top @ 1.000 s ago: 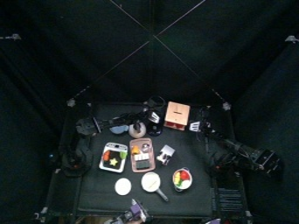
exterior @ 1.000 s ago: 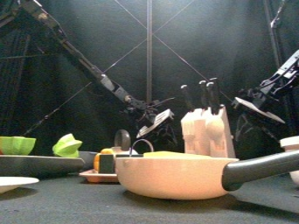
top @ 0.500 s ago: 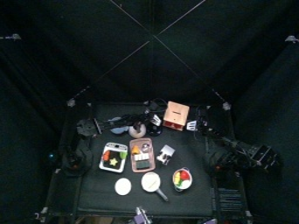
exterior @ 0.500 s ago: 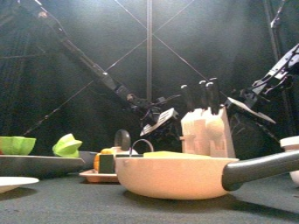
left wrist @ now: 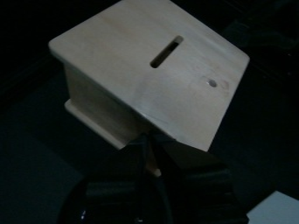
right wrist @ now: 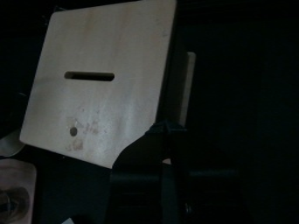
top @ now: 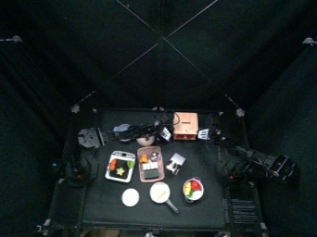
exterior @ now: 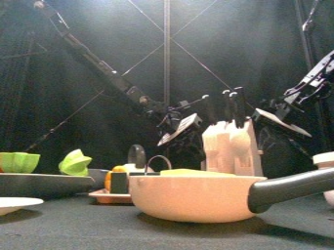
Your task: Move drawer closer to center
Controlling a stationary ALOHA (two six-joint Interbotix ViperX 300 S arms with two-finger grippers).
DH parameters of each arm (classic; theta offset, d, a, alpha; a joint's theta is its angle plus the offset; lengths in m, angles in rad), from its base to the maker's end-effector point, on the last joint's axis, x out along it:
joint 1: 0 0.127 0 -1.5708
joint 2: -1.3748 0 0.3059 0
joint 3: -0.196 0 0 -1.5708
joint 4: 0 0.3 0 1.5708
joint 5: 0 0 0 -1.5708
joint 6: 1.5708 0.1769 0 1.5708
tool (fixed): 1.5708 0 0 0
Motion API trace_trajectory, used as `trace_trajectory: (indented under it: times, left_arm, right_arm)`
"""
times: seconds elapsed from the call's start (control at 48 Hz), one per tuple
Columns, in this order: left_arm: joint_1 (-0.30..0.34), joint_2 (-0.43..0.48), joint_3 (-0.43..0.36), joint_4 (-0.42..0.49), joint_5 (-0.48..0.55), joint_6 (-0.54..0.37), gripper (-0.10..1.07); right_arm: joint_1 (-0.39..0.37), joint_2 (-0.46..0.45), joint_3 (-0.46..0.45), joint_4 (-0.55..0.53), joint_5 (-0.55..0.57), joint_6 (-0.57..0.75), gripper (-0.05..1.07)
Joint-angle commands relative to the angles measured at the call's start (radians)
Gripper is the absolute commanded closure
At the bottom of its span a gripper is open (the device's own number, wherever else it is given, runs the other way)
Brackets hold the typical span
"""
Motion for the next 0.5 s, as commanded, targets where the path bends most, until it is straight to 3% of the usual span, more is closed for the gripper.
trace_trajectory:
  times: [0.0,0.479]
  left_arm:
    - [-0.064,-0.077,-0.014,0.005,-0.011,0.002,0.38]
    - [-0.137,-0.130,0.052,0.006,-0.020,0.002,0.38]
  right_arm:
    - [0.061,-0.026,-0.012,0.012,-0.012,0.000,0.61]
    - [0.164,-0.106,0.020,0.057,0.081,-0.002,0.61]
